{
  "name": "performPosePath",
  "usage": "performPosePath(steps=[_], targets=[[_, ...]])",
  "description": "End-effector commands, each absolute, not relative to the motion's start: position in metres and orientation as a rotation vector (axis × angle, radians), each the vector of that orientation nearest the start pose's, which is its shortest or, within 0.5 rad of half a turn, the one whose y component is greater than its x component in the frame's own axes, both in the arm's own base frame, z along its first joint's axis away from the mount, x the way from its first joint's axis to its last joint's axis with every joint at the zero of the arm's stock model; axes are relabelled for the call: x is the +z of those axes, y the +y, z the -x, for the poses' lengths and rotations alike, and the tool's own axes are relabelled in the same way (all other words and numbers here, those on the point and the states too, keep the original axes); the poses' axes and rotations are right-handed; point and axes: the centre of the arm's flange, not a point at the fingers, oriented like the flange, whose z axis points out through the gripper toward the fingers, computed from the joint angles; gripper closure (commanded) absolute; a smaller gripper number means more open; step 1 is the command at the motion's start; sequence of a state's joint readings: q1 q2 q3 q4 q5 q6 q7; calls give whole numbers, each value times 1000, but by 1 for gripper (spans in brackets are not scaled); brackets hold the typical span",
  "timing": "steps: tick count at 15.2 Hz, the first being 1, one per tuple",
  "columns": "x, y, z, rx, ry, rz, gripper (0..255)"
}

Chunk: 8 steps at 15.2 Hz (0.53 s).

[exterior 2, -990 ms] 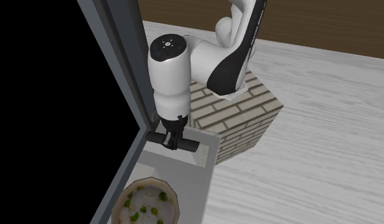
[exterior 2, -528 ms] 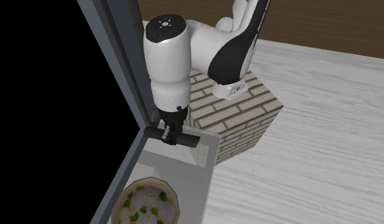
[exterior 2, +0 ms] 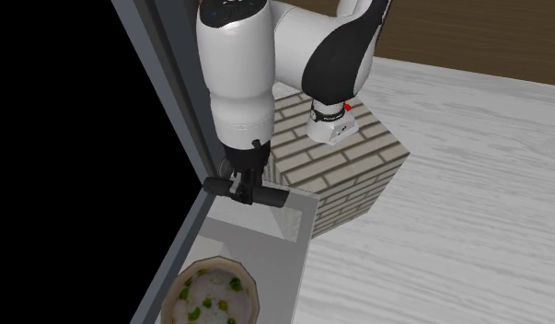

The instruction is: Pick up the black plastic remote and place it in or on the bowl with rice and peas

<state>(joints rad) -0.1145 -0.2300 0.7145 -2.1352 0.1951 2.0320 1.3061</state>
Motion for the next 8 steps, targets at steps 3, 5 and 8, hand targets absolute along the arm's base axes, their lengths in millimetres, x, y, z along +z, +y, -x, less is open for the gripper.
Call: performPosePath(steps=[3, 5, 8], targets=[[485, 345, -435, -34, 1186, 2824, 255], [484, 365, -452, -34, 1186, 2824, 255], [482, 395, -478, -34, 1186, 2824, 255]])
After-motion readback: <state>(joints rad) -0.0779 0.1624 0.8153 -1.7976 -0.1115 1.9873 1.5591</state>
